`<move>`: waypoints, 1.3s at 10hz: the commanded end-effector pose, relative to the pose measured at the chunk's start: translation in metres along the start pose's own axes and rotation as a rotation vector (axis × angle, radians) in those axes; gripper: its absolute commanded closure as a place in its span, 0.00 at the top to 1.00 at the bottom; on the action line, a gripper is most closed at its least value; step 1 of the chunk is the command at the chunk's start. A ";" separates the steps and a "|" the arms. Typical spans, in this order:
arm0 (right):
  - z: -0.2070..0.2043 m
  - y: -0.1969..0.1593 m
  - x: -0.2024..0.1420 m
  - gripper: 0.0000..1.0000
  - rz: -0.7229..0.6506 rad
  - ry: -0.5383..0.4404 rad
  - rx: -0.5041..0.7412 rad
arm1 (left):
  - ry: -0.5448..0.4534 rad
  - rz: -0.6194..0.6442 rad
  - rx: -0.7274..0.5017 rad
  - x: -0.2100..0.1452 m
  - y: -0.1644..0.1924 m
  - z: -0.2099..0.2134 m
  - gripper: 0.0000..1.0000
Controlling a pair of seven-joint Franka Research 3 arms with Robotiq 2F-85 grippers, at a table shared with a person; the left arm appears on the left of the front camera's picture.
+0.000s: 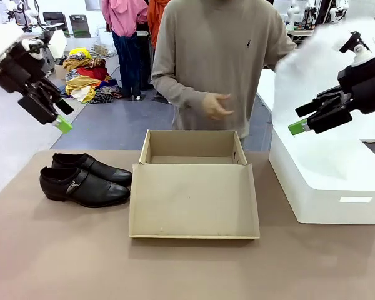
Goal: Pack the shoes into the box.
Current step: Place one shoe of the Shoes into the Shoes Box.
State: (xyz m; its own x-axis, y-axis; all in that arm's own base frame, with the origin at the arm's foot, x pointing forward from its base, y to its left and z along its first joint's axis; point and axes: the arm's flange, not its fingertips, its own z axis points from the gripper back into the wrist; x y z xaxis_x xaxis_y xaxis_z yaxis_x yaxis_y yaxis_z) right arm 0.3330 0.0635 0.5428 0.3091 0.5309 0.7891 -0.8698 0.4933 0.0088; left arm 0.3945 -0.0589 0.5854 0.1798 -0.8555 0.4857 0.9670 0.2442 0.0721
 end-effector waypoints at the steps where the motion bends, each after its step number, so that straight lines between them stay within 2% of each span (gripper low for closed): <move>1: -0.001 -0.004 0.000 1.00 0.022 -0.024 0.013 | 0.123 -0.126 -0.024 0.005 0.036 0.013 1.00; 4: -0.001 -0.004 0.000 1.00 0.022 -0.024 0.013 | 0.254 -0.228 -0.162 0.002 0.077 0.013 1.00; 5: -0.001 -0.004 0.000 1.00 0.022 -0.024 0.013 | 0.291 -0.248 -0.180 0.000 0.086 0.011 1.00; 7: -0.001 -0.004 0.000 1.00 0.022 -0.024 0.013 | 0.359 -0.243 -0.139 -0.006 0.099 0.006 1.00; 8: -0.001 -0.004 0.000 1.00 0.022 -0.024 0.013 | 0.359 -0.228 -0.113 -0.008 0.100 0.003 1.00; 9: -0.001 -0.004 0.000 1.00 0.022 -0.024 0.013 | 0.316 -0.224 -0.168 -0.006 0.094 0.000 1.00; 13: -0.001 -0.004 0.000 1.00 0.022 -0.024 0.013 | 0.316 -0.224 -0.168 -0.006 0.094 0.000 1.00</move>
State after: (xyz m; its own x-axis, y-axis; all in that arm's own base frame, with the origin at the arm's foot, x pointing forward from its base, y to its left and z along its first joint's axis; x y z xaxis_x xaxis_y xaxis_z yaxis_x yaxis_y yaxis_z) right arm 0.3327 0.0637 0.5430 0.3103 0.5244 0.7929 -0.8699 0.4931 0.0143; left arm 0.4872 -0.0324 0.5887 -0.0171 -0.9865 0.1627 0.9998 -0.0185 -0.0073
